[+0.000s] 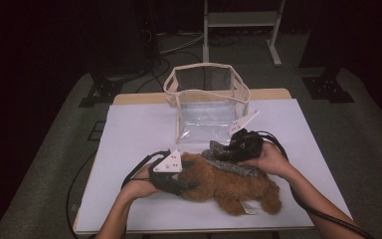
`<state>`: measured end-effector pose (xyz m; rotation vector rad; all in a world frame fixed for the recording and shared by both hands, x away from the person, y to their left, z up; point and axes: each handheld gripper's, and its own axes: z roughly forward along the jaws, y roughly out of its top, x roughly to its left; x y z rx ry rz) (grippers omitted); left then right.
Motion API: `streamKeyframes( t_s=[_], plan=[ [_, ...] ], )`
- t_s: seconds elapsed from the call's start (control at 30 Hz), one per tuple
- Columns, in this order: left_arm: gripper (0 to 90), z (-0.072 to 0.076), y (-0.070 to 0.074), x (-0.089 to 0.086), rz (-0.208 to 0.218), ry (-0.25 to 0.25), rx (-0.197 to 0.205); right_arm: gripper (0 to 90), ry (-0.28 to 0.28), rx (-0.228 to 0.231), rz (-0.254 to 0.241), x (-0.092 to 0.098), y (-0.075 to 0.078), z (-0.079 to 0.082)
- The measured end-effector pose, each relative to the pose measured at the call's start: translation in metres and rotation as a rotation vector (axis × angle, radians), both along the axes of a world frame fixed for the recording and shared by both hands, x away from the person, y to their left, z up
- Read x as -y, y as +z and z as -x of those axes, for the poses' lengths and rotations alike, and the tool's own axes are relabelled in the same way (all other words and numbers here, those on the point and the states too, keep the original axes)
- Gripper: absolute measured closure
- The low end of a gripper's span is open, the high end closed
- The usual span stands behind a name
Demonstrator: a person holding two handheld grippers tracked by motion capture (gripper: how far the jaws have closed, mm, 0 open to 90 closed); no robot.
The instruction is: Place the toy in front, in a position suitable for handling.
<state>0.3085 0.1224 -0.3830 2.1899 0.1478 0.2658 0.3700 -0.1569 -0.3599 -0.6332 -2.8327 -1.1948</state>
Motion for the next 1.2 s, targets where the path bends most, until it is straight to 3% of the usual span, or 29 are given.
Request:
streamKeyframes(
  t_s=[0.07,0.1,0.27,0.5,0.6,0.7,0.8,1.07,1.2],
  plan=[
    [28.0,-0.002,0.003,-0.004,0.013,0.053,0.006,71.7,-0.013,-0.013,-0.021,0.011,-0.002,0.002],
    [28.4,-0.003,0.003,-0.005,0.028,0.06,-0.004,71.7,-0.02,-0.021,-0.032,0.017,-0.003,0.003],
    [38.4,-0.001,-0.005,0.004,0.01,0.016,-0.02,71.8,-0.027,-0.02,-0.04,0.031,0.003,0.009],
    [40.1,0.001,-0.008,0.005,0.017,0.007,-0.025,71.7,0.018,0.016,-0.049,0.007,0.015,0.007],
    [40.0,0.0,-0.008,0.003,0.015,0.001,-0.024,71.7,0.03,0.013,-0.039,0.0,0.011,0.004],
    [40.2,0.0,-0.008,0.002,0.02,-0.003,-0.032,71.8,0.018,-0.005,-0.018,0.003,0.002,0.004],
    [40.2,0.0,-0.009,0.003,0.021,-0.003,-0.032,71.3,0.018,-0.016,-0.016,0.008,0.003,0.006],
    [40.0,0.003,-0.009,0.004,0.003,0.0,-0.028,71.3,0.071,0.053,0.036,-0.02,0.01,0.003],
    [37.4,0.002,-0.005,0.002,-0.002,-0.005,-0.021,71.5,0.064,0.027,0.033,-0.017,0.004,0.002]
  ],
)
